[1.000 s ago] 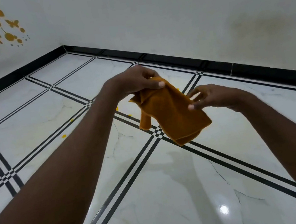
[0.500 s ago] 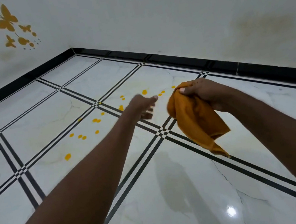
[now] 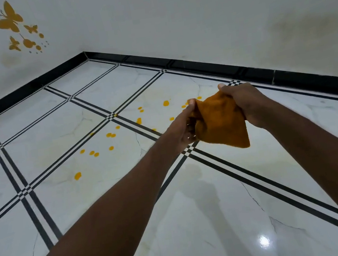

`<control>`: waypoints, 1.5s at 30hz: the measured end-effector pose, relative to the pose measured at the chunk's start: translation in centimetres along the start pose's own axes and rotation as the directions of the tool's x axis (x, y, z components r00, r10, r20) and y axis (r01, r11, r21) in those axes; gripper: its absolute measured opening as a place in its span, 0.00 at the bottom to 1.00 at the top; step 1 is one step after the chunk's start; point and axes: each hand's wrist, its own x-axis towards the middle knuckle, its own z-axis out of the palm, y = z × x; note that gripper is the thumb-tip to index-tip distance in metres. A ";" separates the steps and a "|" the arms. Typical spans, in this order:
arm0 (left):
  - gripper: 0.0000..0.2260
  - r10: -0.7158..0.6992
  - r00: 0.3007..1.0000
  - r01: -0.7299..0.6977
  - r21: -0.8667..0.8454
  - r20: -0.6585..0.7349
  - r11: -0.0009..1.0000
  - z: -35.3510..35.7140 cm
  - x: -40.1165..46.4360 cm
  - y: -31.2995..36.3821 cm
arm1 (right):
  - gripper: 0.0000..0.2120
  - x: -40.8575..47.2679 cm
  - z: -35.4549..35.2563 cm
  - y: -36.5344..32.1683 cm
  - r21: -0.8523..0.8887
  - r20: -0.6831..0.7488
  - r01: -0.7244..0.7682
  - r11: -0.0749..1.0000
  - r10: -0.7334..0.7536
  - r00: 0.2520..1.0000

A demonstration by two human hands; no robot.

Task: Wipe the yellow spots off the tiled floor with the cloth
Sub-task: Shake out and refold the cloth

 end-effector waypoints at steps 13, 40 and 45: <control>0.28 0.084 0.981 -0.075 0.058 -0.175 0.996 -1.0 0.6 2.0 | 0.21 -0.2 1.0 0.8 -0.277 -0.225 0.193 0.941 -0.259 0.939; 0.14 0.467 0.884 -0.392 0.531 -0.008 0.751 -8.7 -8.4 13.5 | 0.05 0.6 3.4 -8.3 0.062 0.272 0.251 0.966 -0.259 0.927; 0.13 0.466 0.875 -0.386 0.393 -0.133 0.835 -9.0 -10.9 20.8 | 0.24 -1.6 6.9 -15.6 0.448 0.297 -0.182 0.875 0.046 0.954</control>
